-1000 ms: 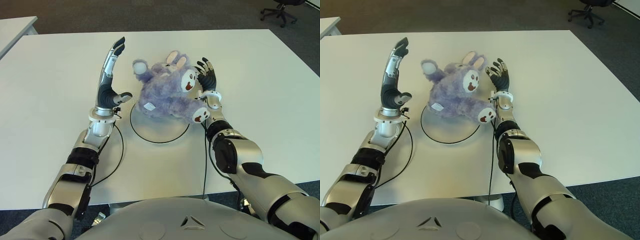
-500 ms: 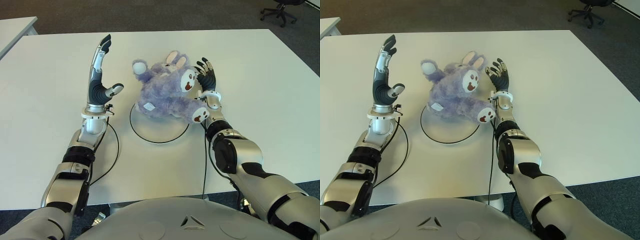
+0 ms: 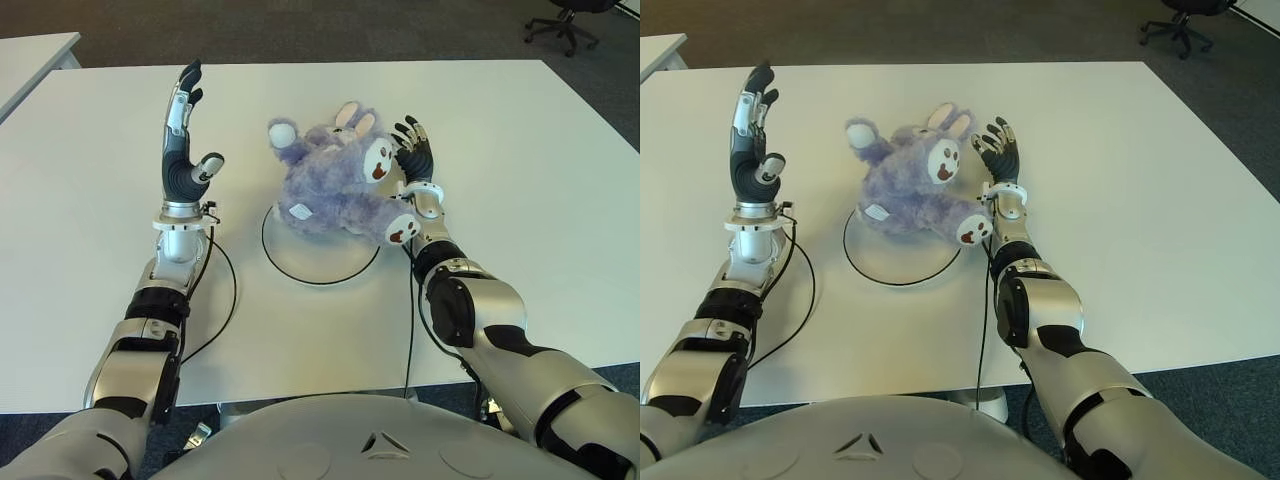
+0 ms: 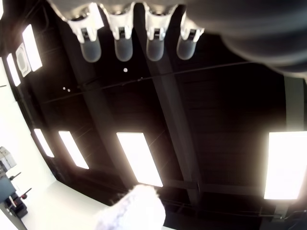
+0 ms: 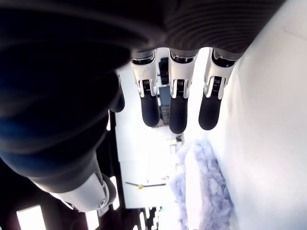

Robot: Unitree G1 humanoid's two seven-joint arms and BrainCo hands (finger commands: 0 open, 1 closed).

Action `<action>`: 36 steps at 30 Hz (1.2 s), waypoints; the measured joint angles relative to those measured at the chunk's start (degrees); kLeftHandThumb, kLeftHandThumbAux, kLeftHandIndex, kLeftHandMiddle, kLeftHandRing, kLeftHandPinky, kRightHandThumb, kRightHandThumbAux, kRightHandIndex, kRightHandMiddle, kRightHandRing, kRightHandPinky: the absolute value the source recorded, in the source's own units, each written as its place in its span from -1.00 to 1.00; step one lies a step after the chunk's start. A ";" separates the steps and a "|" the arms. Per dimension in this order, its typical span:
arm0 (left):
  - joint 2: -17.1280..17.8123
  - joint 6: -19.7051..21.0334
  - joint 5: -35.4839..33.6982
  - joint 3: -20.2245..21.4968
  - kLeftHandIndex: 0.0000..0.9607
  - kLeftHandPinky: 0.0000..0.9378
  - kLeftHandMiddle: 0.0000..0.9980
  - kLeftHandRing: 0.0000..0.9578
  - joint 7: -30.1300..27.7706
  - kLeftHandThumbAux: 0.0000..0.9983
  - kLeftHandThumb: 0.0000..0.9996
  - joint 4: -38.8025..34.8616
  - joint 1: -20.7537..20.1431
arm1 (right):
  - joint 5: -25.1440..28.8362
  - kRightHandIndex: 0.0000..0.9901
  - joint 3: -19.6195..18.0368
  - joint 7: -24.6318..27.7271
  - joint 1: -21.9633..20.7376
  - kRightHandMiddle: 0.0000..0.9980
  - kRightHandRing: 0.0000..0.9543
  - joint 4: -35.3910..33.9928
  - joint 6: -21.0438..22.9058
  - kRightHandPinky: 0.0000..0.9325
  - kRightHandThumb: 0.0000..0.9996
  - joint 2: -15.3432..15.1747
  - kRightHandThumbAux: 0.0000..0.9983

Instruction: Put the doll into the plate.

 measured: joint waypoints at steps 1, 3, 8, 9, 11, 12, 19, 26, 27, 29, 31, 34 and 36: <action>-0.09 0.01 -0.93 0.07 -1.00 -1.00 -0.94 -0.95 -0.68 -0.59 -0.97 0.05 -0.05 | 0.00 -0.82 0.00 0.00 0.00 -0.67 -0.62 0.00 0.00 -0.52 -0.15 -0.02 0.55; -0.38 0.02 -3.05 0.31 -1.00 -1.00 -0.93 -0.93 -2.15 -0.59 -0.96 0.27 -0.24 | 0.00 -0.82 0.00 -0.02 0.02 -0.68 -0.63 0.01 0.00 -0.53 -0.15 -0.09 0.55; -1.22 0.22 -6.44 1.75 -1.00 -1.00 -0.92 -0.92 -4.55 -0.58 -0.97 2.30 -1.60 | -0.01 -0.82 0.04 -0.06 0.07 -0.69 -0.64 0.04 0.00 -0.53 -0.16 -0.22 0.56; -1.41 0.31 -6.70 2.03 -1.00 -1.00 -0.92 -0.92 -4.69 -0.58 -0.97 2.87 -1.93 | -0.01 -0.82 0.05 -0.06 0.07 -0.69 -0.64 0.04 0.00 -0.52 -0.16 -0.23 0.56; -1.78 0.76 -6.75 2.66 -1.00 -1.00 -0.91 -0.93 -4.67 -0.56 -1.00 3.81 -2.49 | -0.03 -0.81 0.11 -0.06 0.07 -0.68 -0.62 0.05 0.00 -0.50 -0.17 -0.22 0.55; -1.89 0.99 -6.44 3.02 -1.00 -1.00 -0.91 -0.93 -4.62 -0.55 -1.00 4.12 -2.66 | -0.05 -0.81 0.13 -0.06 0.09 -0.67 -0.62 0.05 0.00 -0.50 -0.17 -0.22 0.55; -2.70 1.82 -4.35 4.44 -1.00 -0.98 -0.90 -0.93 -3.56 -0.49 -1.00 5.49 -3.68 | -0.11 -0.81 0.26 -0.17 0.11 -0.66 -0.61 0.06 0.00 -0.50 -0.19 -0.22 0.56; -3.35 3.58 -2.87 5.16 -1.00 -0.91 -0.89 -0.92 -2.45 -0.47 -1.00 6.89 -4.66 | -0.10 -0.82 0.24 -0.20 0.11 -0.68 -0.62 0.07 0.00 -0.52 -0.18 -0.16 0.57; -3.41 3.75 -2.69 5.28 -1.00 -0.89 -0.87 -0.90 -2.20 -0.47 -1.00 6.95 -4.72 | -0.10 -0.82 0.25 -0.19 0.11 -0.68 -0.63 0.07 0.00 -0.52 -0.16 -0.14 0.56; -3.58 4.09 -2.19 5.59 -1.00 -0.88 -0.86 -0.89 -1.62 -0.47 -1.00 7.17 -4.91 | -0.08 -0.81 0.23 -0.17 0.11 -0.69 -0.63 0.07 0.00 -0.52 -0.15 -0.11 0.56; -3.66 4.43 -1.71 5.80 -1.00 -0.87 -0.85 -0.87 -1.03 -0.46 -1.00 7.50 -5.12 | -0.06 -0.81 0.21 -0.13 0.11 -0.68 -0.63 0.07 0.00 -0.51 -0.14 -0.10 0.56; -3.68 4.81 -0.93 5.82 -1.00 -0.87 -0.83 -0.84 -0.41 -0.44 -1.00 8.33 -5.61 | -0.04 -0.80 0.17 -0.03 0.11 -0.68 -0.62 0.07 0.00 -0.50 -0.13 -0.10 0.55; -3.68 5.25 -0.29 5.82 -1.00 -0.88 -0.83 -0.84 0.07 -0.44 -1.00 9.25 -6.13 | -0.02 -0.80 0.15 0.04 0.11 -0.68 -0.62 0.07 0.00 -0.49 -0.13 -0.10 0.55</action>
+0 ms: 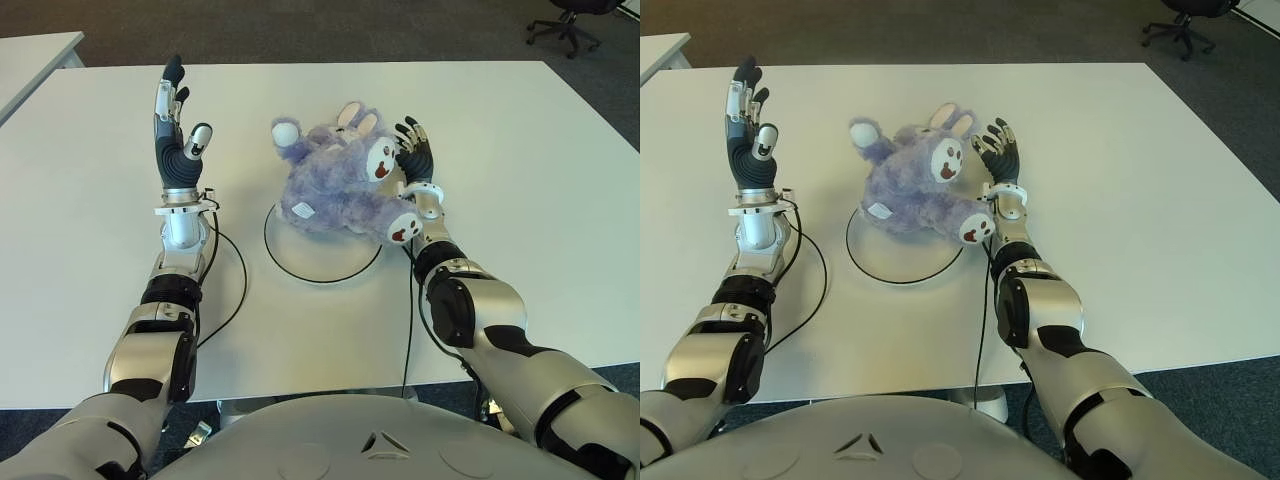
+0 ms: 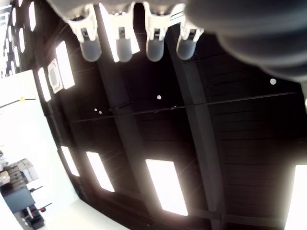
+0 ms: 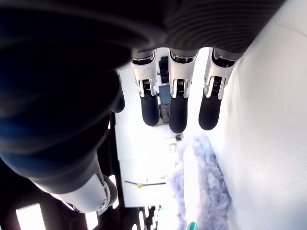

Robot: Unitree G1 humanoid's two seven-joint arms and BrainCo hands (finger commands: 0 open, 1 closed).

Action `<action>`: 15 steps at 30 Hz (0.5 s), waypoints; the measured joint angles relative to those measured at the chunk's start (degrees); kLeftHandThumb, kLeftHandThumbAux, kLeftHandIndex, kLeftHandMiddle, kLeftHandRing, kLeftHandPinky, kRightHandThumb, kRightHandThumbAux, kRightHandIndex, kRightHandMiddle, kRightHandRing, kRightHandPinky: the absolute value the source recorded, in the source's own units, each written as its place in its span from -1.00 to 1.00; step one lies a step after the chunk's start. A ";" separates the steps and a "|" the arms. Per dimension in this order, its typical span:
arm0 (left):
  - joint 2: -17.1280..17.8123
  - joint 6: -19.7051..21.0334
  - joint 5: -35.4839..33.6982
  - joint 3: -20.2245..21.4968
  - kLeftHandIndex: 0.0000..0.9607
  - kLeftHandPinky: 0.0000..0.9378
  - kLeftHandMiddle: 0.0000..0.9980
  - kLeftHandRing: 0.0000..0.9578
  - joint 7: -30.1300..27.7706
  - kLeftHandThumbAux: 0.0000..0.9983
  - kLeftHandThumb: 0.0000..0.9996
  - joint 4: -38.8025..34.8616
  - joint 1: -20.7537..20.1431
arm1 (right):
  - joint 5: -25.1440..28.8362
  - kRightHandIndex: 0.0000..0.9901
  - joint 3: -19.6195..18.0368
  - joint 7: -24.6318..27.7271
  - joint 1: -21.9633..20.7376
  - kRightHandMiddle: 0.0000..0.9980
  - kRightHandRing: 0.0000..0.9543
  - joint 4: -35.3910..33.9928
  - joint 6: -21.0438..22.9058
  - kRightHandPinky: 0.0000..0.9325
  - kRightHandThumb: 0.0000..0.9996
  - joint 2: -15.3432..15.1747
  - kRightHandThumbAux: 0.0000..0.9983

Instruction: Put the doll into the plate.

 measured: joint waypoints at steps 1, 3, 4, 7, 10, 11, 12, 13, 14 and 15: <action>0.00 0.15 0.18 -0.01 -1.00 -0.88 -0.83 -0.84 0.18 -0.44 -1.00 0.36 -0.20 | 0.00 -0.80 0.00 0.01 0.00 -0.68 -0.62 0.00 0.00 -0.49 -0.13 0.00 0.55; 0.00 0.46 0.51 -0.02 -1.00 -0.89 -0.81 -0.83 0.57 -0.42 -1.00 1.10 -0.58 | 0.01 -0.80 0.00 0.02 0.00 -0.66 -0.60 0.00 0.00 -0.49 -0.12 0.02 0.54; 0.00 0.64 0.75 -0.02 -1.00 -0.87 -0.80 -0.81 0.78 -0.40 -1.00 1.47 -0.78 | 0.01 -0.80 0.00 0.03 0.00 -0.66 -0.60 0.00 0.00 -0.49 -0.12 0.02 0.54; 0.02 1.57 1.21 -0.02 -1.00 -0.84 -0.78 -0.78 1.20 -0.39 -1.00 2.57 -1.38 | 0.00 -0.80 0.01 0.03 0.00 -0.66 -0.60 0.00 0.00 -0.49 -0.11 0.06 0.54; 0.06 2.32 1.48 -0.07 -1.00 -0.83 -0.75 -0.74 1.41 -0.36 -1.00 3.42 -1.86 | 0.00 -0.79 0.02 0.03 0.00 -0.66 -0.61 0.00 0.00 -0.50 -0.11 0.08 0.54; 0.08 2.45 1.74 -0.10 -1.00 -0.83 -0.75 -0.74 1.45 -0.35 -1.00 3.78 -2.04 | 0.00 -0.79 0.02 0.03 0.00 -0.66 -0.61 0.00 0.00 -0.51 -0.11 0.08 0.54; 0.10 2.63 2.01 -0.15 -1.00 -0.83 -0.75 -0.75 1.51 -0.35 -1.00 4.14 -2.24 | 0.00 -0.79 0.02 0.03 0.00 -0.67 -0.61 0.00 0.00 -0.51 -0.11 0.09 0.54; 0.13 2.74 2.27 -0.21 -1.00 -0.83 -0.75 -0.75 1.54 -0.35 -1.00 4.43 -2.39 | 0.00 -0.79 0.02 0.03 0.00 -0.67 -0.61 0.00 0.00 -0.51 -0.12 0.10 0.54; 0.16 2.76 2.45 -0.30 -1.00 -0.85 -0.76 -0.76 1.56 -0.34 -1.00 4.59 -2.49 | 0.00 -0.80 0.02 0.03 0.00 -0.66 -0.61 0.00 0.00 -0.50 -0.12 0.12 0.55; 0.19 2.79 2.55 -0.43 -1.00 -0.85 -0.76 -0.76 1.56 -0.34 -1.00 4.74 -2.58 | 0.00 -0.80 0.02 0.02 0.00 -0.66 -0.61 0.00 0.00 -0.50 -0.12 0.14 0.55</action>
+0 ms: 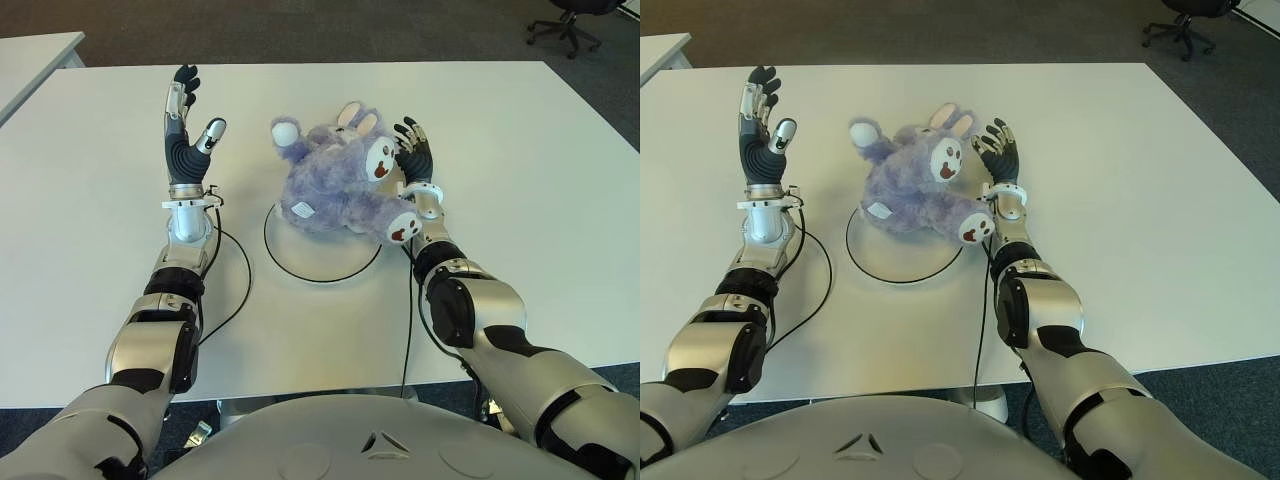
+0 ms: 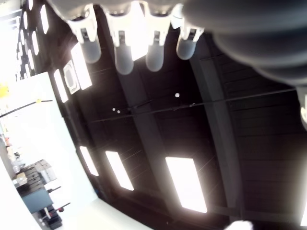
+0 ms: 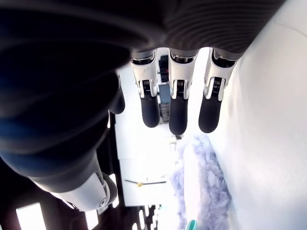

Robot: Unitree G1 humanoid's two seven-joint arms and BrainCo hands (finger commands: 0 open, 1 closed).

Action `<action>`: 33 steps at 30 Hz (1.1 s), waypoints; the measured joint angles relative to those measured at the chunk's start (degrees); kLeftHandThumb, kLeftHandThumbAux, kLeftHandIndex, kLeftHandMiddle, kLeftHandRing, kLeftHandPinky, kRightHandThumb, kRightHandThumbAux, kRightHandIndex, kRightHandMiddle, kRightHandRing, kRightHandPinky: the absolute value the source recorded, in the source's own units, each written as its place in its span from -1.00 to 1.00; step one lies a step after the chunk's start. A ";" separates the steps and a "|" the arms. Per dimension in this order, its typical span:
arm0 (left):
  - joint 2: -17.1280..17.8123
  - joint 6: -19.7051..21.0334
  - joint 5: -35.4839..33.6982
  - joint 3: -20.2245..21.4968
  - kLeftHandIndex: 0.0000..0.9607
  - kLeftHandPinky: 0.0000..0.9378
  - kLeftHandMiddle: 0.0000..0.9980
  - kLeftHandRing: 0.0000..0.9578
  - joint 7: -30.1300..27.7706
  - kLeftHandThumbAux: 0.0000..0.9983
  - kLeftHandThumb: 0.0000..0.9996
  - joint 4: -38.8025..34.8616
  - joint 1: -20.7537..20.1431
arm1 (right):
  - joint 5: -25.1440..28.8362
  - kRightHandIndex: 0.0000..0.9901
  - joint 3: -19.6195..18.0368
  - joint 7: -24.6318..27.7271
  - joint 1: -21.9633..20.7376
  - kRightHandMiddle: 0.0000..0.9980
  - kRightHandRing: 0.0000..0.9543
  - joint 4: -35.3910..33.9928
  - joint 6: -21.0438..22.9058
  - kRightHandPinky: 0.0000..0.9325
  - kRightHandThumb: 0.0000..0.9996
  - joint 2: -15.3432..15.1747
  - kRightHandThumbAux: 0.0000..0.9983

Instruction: Put the doll into the plate.

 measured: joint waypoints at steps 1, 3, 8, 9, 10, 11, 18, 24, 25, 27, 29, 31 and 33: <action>0.07 0.13 0.17 -0.22 -1.00 -0.85 -0.76 -0.76 0.00 -0.34 -1.00 0.09 -0.06 | 0.00 -0.80 0.01 0.00 0.00 -0.66 -0.61 0.00 0.00 -0.50 -0.12 0.01 0.55; 0.19 0.52 0.48 -0.71 -1.00 -0.82 -0.77 -0.76 0.00 -0.33 -1.00 0.18 -0.11 | -0.01 -0.81 0.02 -0.01 -0.01 -0.66 -0.61 0.00 0.00 -0.51 -0.12 0.04 0.55; 0.44 1.27 0.63 -1.50 -1.00 -0.81 -0.78 -0.78 -0.11 -0.32 -1.00 0.53 -0.31 | -0.01 -0.81 0.04 0.00 -0.02 -0.66 -0.61 0.00 0.00 -0.52 -0.13 0.08 0.55; 0.47 1.46 0.55 -1.54 -1.00 -0.82 -0.78 -0.78 -0.21 -0.32 -1.00 0.68 -0.38 | -0.01 -0.80 0.04 0.00 -0.02 -0.66 -0.61 0.00 0.00 -0.52 -0.13 0.09 0.56; 0.50 1.66 0.41 -1.57 -1.00 -0.82 -0.78 -0.78 -0.33 -0.31 -1.00 0.80 -0.43 | -0.01 -0.80 0.04 0.00 -0.02 -0.66 -0.62 0.00 0.00 -0.53 -0.13 0.10 0.56; 0.52 1.79 0.31 -1.59 -1.00 -0.83 -0.78 -0.78 -0.45 -0.31 -1.00 0.87 -0.46 | -0.01 -0.80 0.04 0.00 -0.02 -0.66 -0.62 0.00 0.00 -0.53 -0.12 0.10 0.55; 0.66 2.61 -0.52 -1.64 -1.00 -0.77 -0.79 -0.78 -1.34 -0.29 -1.00 1.67 -0.80 | -0.04 -0.81 0.07 -0.02 -0.03 -0.67 -0.62 0.00 0.00 -0.51 -0.15 0.13 0.56; 0.69 3.46 -2.17 -1.43 -1.00 -0.80 -0.76 -0.74 -2.98 -0.29 -1.00 2.36 -1.13 | -0.01 -0.82 0.03 -0.02 -0.03 -0.67 -0.62 0.00 0.00 -0.52 -0.13 0.11 0.56; 0.69 3.59 -2.48 -1.41 -1.00 -0.80 -0.75 -0.72 -3.20 -0.28 -1.00 2.50 -1.19 | -0.01 -0.82 0.02 -0.02 -0.03 -0.67 -0.62 0.00 0.00 -0.52 -0.11 0.11 0.56; 0.69 4.00 -3.13 -1.32 -1.00 -0.80 -0.75 -0.72 -3.72 -0.27 -1.00 2.96 -1.41 | 0.00 -0.81 -0.01 -0.02 -0.03 -0.67 -0.62 0.00 0.00 -0.52 -0.10 0.10 0.56; 0.68 4.46 -3.66 -1.25 -1.00 -0.80 -0.74 -0.72 -3.98 -0.27 -1.00 3.33 -1.60 | 0.02 -0.81 -0.04 -0.01 -0.03 -0.67 -0.62 0.00 0.00 -0.51 -0.11 0.10 0.56; 0.67 4.82 -4.21 -1.16 -1.00 -0.83 -0.75 -0.74 -4.19 -0.28 -1.00 3.88 -1.85 | 0.03 -0.81 -0.07 -0.01 -0.03 -0.66 -0.61 0.00 0.00 -0.52 -0.11 0.09 0.56; 0.66 5.34 -4.78 -1.02 -1.00 -0.83 -0.75 -0.76 -4.48 -0.27 -1.00 4.41 -2.09 | 0.04 -0.81 -0.08 -0.01 -0.03 -0.66 -0.61 0.00 0.00 -0.53 -0.12 0.09 0.56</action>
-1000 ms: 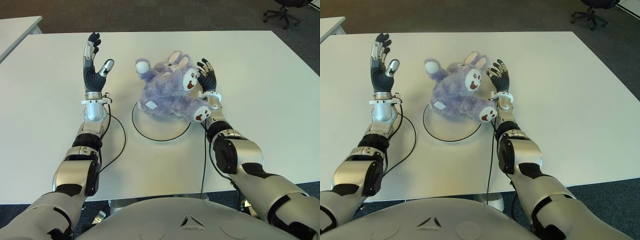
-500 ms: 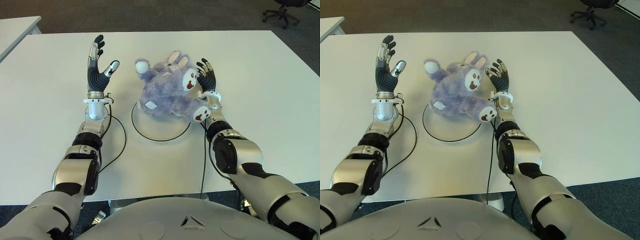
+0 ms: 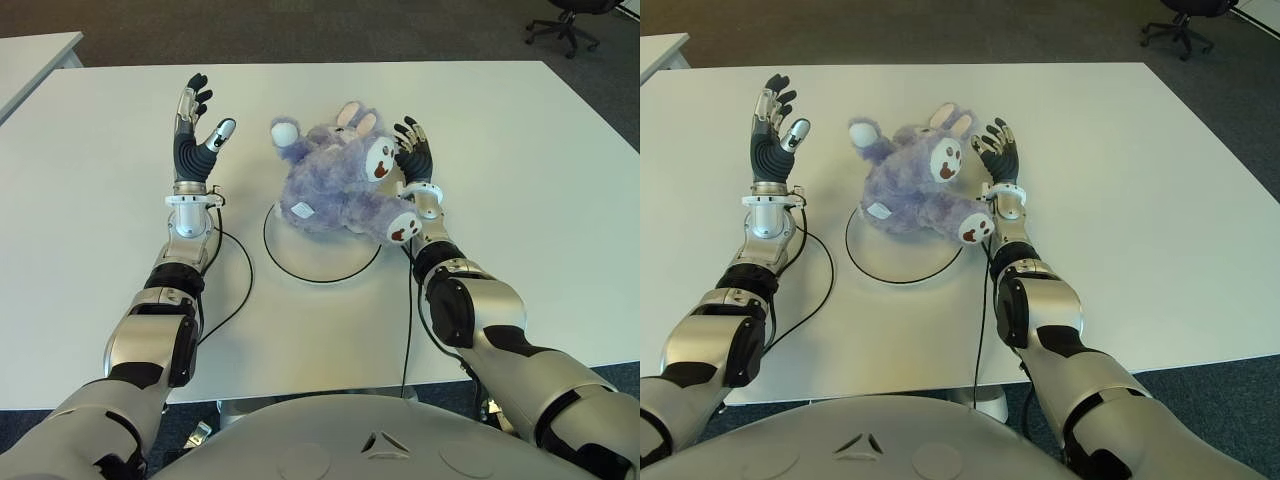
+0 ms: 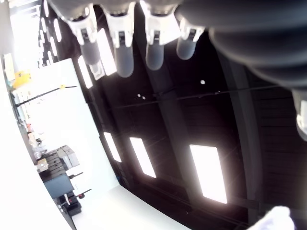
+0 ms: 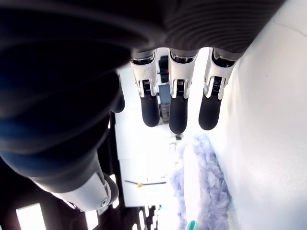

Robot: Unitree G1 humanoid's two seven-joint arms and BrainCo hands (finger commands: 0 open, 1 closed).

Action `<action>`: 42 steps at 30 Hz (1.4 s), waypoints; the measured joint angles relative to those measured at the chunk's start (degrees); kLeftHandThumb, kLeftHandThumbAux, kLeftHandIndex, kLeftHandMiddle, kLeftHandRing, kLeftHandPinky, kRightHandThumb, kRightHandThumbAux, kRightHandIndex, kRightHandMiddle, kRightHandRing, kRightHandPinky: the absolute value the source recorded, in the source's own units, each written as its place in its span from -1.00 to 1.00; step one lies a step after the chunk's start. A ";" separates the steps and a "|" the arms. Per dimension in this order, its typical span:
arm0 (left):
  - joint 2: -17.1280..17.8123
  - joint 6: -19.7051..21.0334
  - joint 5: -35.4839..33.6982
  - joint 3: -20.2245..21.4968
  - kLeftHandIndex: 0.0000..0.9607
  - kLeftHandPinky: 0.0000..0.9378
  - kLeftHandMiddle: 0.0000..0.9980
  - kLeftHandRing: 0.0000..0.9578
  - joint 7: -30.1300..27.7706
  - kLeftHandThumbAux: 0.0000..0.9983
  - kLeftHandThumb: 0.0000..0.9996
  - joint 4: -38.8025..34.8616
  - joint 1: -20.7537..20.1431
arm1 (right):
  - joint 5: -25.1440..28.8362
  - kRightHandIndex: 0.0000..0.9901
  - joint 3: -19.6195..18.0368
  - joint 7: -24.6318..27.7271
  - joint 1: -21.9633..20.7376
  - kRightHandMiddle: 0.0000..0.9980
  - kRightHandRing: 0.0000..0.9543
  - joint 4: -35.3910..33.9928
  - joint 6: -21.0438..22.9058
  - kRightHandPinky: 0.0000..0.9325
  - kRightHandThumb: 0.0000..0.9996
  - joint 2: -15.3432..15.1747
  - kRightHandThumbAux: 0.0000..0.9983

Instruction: Put the doll into the plate.

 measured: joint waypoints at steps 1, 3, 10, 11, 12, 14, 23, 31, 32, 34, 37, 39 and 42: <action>0.00 0.23 -0.28 0.07 -1.00 -0.84 -0.75 -0.77 -0.25 -0.27 -1.00 0.25 -0.11 | 0.00 -0.81 0.00 0.00 0.00 -0.66 -0.61 0.00 0.00 -0.52 -0.13 -0.01 0.56; 0.01 0.49 -0.76 0.17 -1.00 -0.85 -0.76 -0.77 -0.43 -0.28 -1.00 0.82 -0.35 | 0.00 -0.81 0.00 -0.01 0.00 -0.66 -0.61 0.00 0.00 -0.51 -0.14 -0.01 0.55; -0.16 1.31 -3.71 1.73 -1.00 -0.89 -0.79 -0.81 -2.91 -0.29 -1.00 2.93 -1.17 | -0.03 -0.82 0.04 -0.10 0.00 -0.66 -0.60 0.00 0.00 -0.51 -0.13 -0.01 0.53; -0.23 1.35 -4.09 1.92 -1.00 -0.88 -0.79 -0.81 -3.11 -0.31 -1.00 3.23 -1.29 | -0.04 -0.82 0.04 -0.13 0.00 -0.66 -0.61 0.00 0.00 -0.52 -0.12 -0.02 0.53; -0.28 1.36 -4.45 2.06 -1.00 -0.88 -0.79 -0.81 -3.11 -0.31 -1.00 3.54 -1.44 | -0.03 -0.82 0.04 -0.17 0.01 -0.66 -0.61 0.00 0.00 -0.52 -0.12 -0.04 0.53; -0.43 1.36 -4.70 2.34 -1.00 -0.86 -0.80 -0.81 -3.11 -0.35 -1.00 4.30 -1.77 | -0.03 -0.82 0.03 -0.24 0.01 -0.67 -0.62 0.00 0.00 -0.53 -0.12 -0.06 0.53; -0.96 1.38 -4.98 2.85 -1.00 -0.83 -0.74 -0.76 -3.09 -0.36 -1.00 6.32 -2.70 | -0.04 -0.83 0.03 -0.26 0.02 -0.67 -0.62 0.02 0.00 -0.51 -0.15 -0.13 0.53; -0.97 3.83 -5.77 3.84 -1.00 -0.80 -0.75 -0.73 -3.96 -0.32 -1.00 7.59 -3.27 | -0.12 -0.83 0.15 -0.44 0.02 -0.68 -0.63 0.03 0.00 -0.52 -0.15 -0.12 0.57; -0.95 4.14 -5.77 3.85 -1.00 -0.80 -0.75 -0.73 -4.16 -0.31 -1.00 7.88 -3.43 | -0.13 -0.83 0.15 -0.44 0.02 -0.68 -0.63 0.03 0.00 -0.52 -0.16 -0.12 0.57; -0.91 4.71 -5.77 3.85 -1.00 -0.79 -0.75 -0.73 -4.52 -0.30 -1.00 8.67 -3.81 | -0.13 -0.83 0.15 -0.46 0.02 -0.68 -0.63 0.03 0.00 -0.54 -0.17 -0.13 0.57; -0.83 5.27 -5.78 3.86 -1.00 -0.80 -0.76 -0.74 -5.01 -0.29 -1.00 9.53 -4.20 | -0.12 -0.83 0.13 -0.47 0.02 -0.69 -0.64 0.03 0.00 -0.54 -0.17 -0.15 0.57; -0.77 5.58 -5.76 3.84 -1.00 -0.82 -0.75 -0.73 -5.31 -0.27 -1.00 10.03 -4.42 | -0.11 -0.83 0.13 -0.46 0.02 -0.69 -0.64 0.03 0.00 -0.53 -0.17 -0.15 0.58; -0.60 6.57 -5.63 3.78 -1.00 -0.88 -0.77 -0.75 -5.61 -0.27 -1.00 10.59 -4.67 | -0.10 -0.82 0.11 -0.45 0.02 -0.69 -0.64 0.03 0.00 -0.52 -0.15 -0.15 0.58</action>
